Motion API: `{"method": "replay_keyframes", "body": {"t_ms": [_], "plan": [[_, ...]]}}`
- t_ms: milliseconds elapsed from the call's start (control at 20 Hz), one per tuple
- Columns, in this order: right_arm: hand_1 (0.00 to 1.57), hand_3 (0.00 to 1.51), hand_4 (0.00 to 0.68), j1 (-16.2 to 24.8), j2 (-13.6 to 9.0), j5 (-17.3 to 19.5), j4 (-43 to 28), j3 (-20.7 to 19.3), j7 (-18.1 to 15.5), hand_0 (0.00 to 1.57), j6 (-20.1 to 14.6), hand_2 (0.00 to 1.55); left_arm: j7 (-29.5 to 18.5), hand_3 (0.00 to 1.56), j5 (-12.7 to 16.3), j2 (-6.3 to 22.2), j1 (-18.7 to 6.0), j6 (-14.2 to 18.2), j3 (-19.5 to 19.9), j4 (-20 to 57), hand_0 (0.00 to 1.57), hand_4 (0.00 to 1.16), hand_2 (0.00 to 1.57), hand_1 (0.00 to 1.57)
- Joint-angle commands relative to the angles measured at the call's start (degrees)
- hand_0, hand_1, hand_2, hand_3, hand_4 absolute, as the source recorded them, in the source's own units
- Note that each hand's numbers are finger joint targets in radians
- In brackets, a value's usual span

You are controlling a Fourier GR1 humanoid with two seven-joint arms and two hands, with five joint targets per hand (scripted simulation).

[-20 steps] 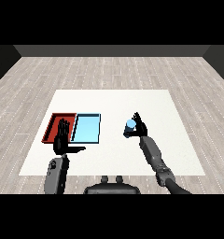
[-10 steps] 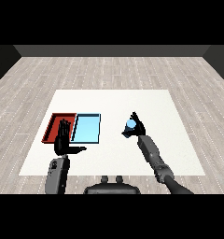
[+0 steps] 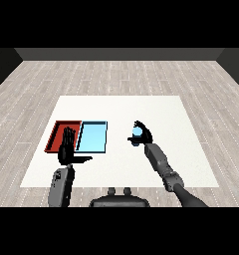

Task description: Pick the blue can and put it in the blue box

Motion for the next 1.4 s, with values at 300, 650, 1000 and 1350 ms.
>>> {"method": "replay_keyframes", "body": {"t_ms": [300, 650, 1000, 1350], "plan": [[1.56, 1.44, 0.683, -3.4, -2.1, 1.7, 0.5, 1.2, 6.6, 1.56, -5.2, 1.49, -2.0, 0.00, 0.0, -1.0, 5.4, -1.8, -1.4, -3.1, 0.00, 0.00, 0.00, 0.00], [1.50, 1.42, 0.657, 1.3, -0.3, 2.8, -12.5, 4.2, 7.0, 1.50, -7.5, 1.46, -0.7, 0.00, -1.2, -0.4, 1.4, -0.8, -1.4, 0.6, 0.00, 0.00, 0.00, 0.00], [1.49, 1.41, 0.652, 1.1, 0.0, 3.9, -12.0, 4.5, 2.8, 1.49, -6.4, 1.46, 0.2, 0.00, -4.2, -2.3, -0.4, 0.5, -5.7, 4.2, 0.00, 0.00, 0.00, 0.00], [1.43, 1.42, 0.666, 4.6, 1.2, 4.2, -27.6, 8.2, 6.5, 1.43, -6.5, 1.44, 4.2, 0.00, -2.5, -2.3, -3.8, 1.5, -11.1, 6.7, 0.00, 0.00, 0.00, 0.00]]}}
